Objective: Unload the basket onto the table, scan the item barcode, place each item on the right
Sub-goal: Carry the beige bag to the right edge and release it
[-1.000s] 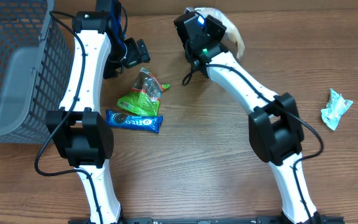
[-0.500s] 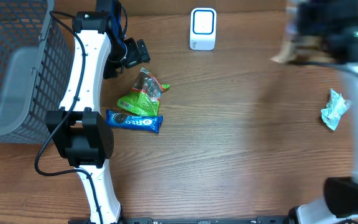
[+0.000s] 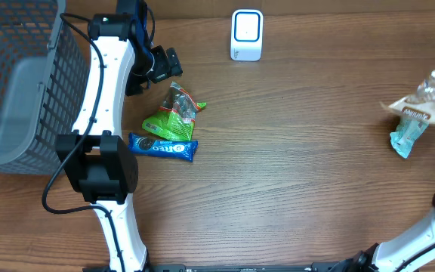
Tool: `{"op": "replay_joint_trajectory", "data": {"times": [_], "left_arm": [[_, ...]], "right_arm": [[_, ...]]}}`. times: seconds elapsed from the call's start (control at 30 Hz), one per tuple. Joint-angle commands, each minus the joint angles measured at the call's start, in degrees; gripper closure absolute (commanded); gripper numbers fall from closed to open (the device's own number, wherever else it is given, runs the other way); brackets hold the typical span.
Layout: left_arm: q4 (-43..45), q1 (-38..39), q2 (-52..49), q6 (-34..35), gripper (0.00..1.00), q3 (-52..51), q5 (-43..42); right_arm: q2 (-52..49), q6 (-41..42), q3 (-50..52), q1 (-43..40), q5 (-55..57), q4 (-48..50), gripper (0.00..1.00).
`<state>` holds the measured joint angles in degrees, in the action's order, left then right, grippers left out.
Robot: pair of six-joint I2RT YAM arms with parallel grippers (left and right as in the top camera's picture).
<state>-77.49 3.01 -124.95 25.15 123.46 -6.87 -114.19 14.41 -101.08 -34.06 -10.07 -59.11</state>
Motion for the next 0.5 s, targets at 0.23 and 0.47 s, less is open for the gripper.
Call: {"op": "replay_joint_trajectory", "data": {"times": [0.23, 0.47], "left_arm": [[0.2, 0.44, -0.37, -0.28, 0.0, 0.39, -0.22], [0.2, 0.44, -0.37, -0.28, 0.0, 0.39, -0.2]], "right_arm": [[-0.79, 1.14, 0.2, -0.98, -5.35, 2.86, 0.59], [4.79, -5.7, -2.86, 1.07, -18.08, 2.4, 0.46]]}}
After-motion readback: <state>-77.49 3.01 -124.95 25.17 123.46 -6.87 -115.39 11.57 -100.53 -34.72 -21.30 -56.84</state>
